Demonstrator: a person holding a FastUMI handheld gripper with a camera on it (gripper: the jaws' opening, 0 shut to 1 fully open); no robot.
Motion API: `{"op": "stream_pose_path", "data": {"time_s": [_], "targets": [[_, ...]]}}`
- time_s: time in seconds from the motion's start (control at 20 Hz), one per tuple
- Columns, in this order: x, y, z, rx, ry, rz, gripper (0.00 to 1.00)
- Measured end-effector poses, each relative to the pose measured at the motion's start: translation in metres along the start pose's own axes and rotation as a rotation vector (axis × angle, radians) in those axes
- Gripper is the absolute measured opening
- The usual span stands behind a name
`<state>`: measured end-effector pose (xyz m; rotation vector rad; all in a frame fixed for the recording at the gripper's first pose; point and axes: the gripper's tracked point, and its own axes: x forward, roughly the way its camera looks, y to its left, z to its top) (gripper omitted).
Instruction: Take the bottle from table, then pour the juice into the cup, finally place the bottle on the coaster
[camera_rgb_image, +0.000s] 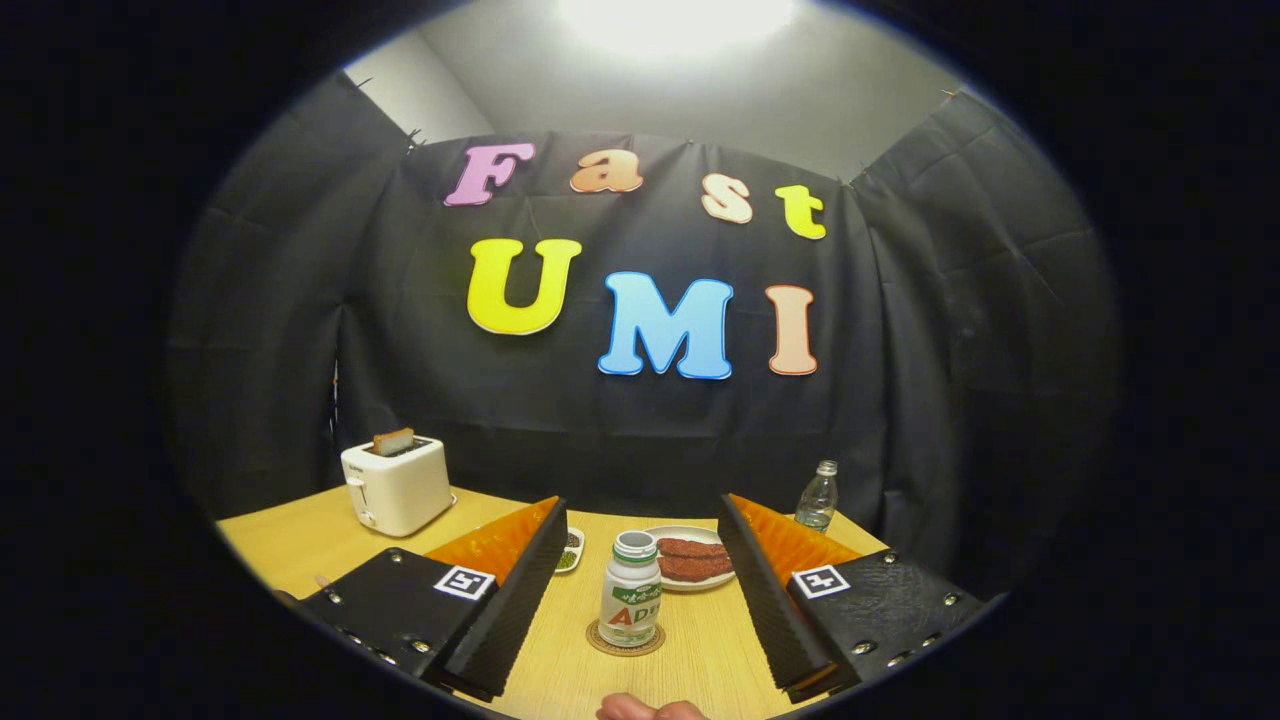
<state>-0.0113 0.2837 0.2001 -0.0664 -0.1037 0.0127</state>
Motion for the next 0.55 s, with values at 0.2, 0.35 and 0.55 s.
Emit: {"op": "stream_pose_path", "data": {"time_s": [0.2,0.35,0.55], "targets": [[-0.019,-0.012,0.025,0.023,-0.037,-0.007,0.95],[-0.027,-0.017,0.033,0.017,-0.055,-0.015,0.95],[-0.027,-0.021,0.024,0.017,-0.046,-0.01,0.95]]}}
